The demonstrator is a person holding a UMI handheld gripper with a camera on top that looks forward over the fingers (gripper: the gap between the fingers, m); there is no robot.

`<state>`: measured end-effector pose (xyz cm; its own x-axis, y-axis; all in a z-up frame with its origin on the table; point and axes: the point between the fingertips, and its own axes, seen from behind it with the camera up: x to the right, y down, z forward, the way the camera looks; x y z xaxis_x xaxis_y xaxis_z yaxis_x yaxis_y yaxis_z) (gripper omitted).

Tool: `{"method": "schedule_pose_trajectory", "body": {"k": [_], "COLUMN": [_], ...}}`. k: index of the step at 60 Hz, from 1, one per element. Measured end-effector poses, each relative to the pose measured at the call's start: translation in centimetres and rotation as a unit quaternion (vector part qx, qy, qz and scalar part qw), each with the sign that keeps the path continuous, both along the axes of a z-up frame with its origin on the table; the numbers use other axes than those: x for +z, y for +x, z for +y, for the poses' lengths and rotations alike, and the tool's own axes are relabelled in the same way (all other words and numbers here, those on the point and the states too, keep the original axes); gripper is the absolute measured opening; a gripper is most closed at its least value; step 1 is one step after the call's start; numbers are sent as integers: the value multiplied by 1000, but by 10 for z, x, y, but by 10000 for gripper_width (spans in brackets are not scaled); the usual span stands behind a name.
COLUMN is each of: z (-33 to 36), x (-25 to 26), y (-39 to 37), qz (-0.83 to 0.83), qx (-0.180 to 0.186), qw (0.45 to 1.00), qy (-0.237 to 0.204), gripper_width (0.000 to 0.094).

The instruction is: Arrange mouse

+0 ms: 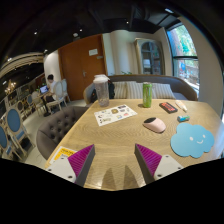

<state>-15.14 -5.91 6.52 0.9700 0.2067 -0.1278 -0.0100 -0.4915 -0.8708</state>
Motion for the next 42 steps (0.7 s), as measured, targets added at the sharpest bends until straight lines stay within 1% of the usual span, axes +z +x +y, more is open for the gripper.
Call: {"method": "schedule_pose_trajectory", "body": {"k": [5, 13, 17, 22, 28, 33, 37, 40, 42], "z": [1, 6, 17, 34, 72, 97, 113, 122, 127], "x": [2, -9, -19, -26, -36, -47, -54, -63, -69], "y": [1, 15, 34, 59, 91, 122, 138, 148, 152], "qz": [-10, -37, -46, -55, -57, -72, -86, -93, -98], "qx": [5, 6, -6, -29, -41, -61, -66, -71, -67], "qw": [1000, 999, 999, 998, 998, 995, 994, 993, 992], "qy": [5, -2, -9, -14, -7, -12, -17, -28, -36], "gripper_width": [832, 827, 828, 828, 825, 826, 825, 825, 824]}}
